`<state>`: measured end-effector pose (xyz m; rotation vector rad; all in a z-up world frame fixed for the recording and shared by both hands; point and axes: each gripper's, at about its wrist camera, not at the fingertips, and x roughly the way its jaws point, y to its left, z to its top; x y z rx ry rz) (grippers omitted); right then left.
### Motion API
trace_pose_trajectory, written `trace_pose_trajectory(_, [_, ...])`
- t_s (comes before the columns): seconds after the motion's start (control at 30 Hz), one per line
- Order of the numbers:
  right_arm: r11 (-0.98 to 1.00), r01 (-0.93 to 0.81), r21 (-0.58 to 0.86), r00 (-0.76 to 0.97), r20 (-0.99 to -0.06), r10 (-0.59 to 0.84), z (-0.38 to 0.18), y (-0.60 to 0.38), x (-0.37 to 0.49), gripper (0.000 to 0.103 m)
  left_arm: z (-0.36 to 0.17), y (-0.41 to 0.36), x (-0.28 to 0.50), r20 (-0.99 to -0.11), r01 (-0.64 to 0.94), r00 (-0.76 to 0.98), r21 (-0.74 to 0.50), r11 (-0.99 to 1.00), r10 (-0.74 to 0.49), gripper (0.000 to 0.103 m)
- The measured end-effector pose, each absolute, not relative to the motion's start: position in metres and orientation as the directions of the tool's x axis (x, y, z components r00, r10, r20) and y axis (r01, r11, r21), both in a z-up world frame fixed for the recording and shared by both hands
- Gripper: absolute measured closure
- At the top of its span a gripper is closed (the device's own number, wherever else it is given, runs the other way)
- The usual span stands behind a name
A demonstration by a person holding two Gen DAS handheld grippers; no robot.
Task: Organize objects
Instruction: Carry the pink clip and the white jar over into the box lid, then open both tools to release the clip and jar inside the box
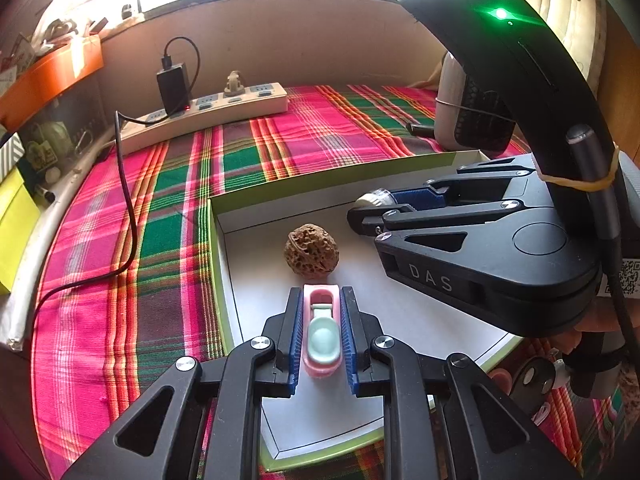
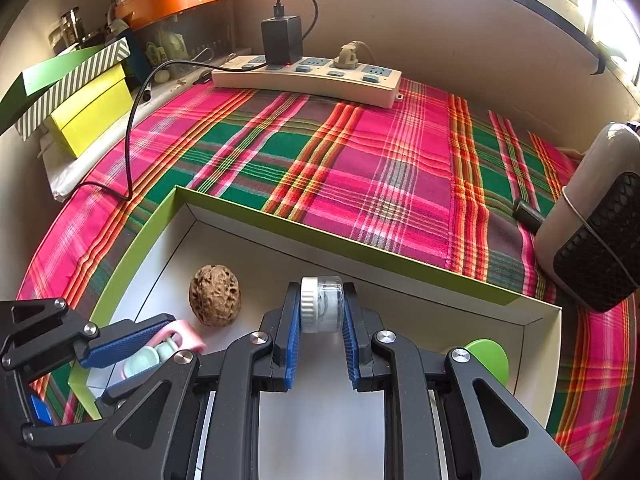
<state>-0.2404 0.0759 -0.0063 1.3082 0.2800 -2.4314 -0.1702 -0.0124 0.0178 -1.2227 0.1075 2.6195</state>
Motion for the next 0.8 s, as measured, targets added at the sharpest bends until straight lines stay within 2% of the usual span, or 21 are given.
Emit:
trace_pose_trajectory(0.27, [-0.917,0.399,-0.004,-0.504,-0.836,-0.215,-0.0059,0.0750,-0.2402,0.083,0.0176,-0.0121,-0.1704,-0.763,-0.255,-0.617,-0.041,-0.966,0.195,0.086])
trace_pose_trajectory(0.47, [-0.921,0.390,0.001,-0.507,-0.835,-0.216,-0.0053,0.0765,-0.2396,0.068,0.0167,-0.0124,-0.1687,-0.760,-0.257,-0.619,-0.044,-0.965,0.199,0.080])
trace_pose_trajectory(0.53, [-0.922,0.388,0.002,-0.510,-0.833,-0.216,-0.0044,0.0773,-0.2385,0.060,0.0176,-0.0119,-0.1680,-0.759,-0.255,-0.621,-0.040,-0.966,0.196,0.077])
trace_pose_trajectory(0.8, [-0.930,0.366,0.004,-0.520,-0.829,-0.208,-0.0013,0.0825,-0.2344,0.059,0.0234,-0.0154,-0.1633,-0.754,-0.236,-0.632,-0.035,-0.971,0.180,0.074])
